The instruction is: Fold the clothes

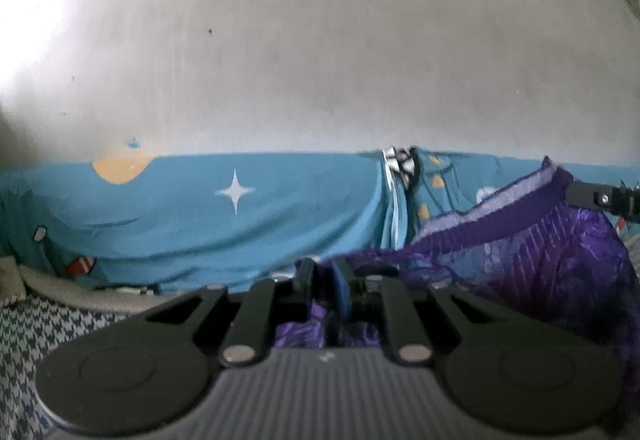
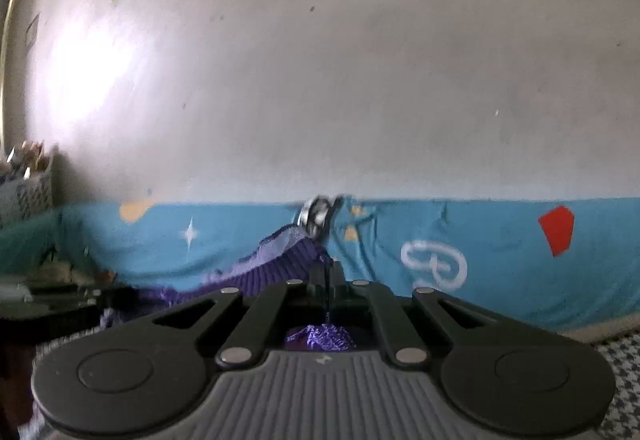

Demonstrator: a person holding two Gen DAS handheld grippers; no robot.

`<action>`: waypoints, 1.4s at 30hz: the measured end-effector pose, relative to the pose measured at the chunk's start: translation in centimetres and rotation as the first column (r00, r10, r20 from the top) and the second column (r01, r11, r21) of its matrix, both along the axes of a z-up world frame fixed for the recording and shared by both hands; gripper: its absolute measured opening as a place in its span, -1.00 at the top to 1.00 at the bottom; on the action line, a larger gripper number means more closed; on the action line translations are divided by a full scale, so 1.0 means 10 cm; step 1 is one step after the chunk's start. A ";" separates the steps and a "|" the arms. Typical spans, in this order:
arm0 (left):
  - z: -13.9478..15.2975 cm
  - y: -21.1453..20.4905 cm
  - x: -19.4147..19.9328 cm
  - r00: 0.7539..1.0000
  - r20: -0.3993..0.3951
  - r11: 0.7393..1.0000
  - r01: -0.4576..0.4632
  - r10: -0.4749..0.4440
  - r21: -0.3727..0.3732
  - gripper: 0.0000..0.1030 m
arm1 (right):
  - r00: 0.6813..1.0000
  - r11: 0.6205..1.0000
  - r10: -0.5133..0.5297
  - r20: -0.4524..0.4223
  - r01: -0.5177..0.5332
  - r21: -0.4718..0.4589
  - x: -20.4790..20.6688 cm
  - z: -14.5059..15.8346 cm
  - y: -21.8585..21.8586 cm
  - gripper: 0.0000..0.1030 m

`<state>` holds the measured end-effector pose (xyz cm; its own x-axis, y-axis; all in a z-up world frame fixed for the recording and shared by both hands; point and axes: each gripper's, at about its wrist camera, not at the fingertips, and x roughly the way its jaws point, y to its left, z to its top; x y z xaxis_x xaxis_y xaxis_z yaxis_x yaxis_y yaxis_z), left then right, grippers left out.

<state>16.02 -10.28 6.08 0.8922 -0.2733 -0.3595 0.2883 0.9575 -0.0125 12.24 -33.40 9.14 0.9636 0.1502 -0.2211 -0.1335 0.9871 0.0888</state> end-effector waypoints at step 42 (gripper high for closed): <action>-0.46 0.17 -0.88 0.985 -0.147 0.996 0.091 -0.089 0.003 -0.46 | 0.964 1.000 0.021 -0.265 -0.020 0.005 -0.81 -0.60 0.02 0.19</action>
<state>7.21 -8.63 1.43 0.8016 -0.3460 -0.4875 0.3689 0.9280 -0.0521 4.18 -33.18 3.10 0.8674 0.1699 -0.4676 -0.1250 0.9842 0.1256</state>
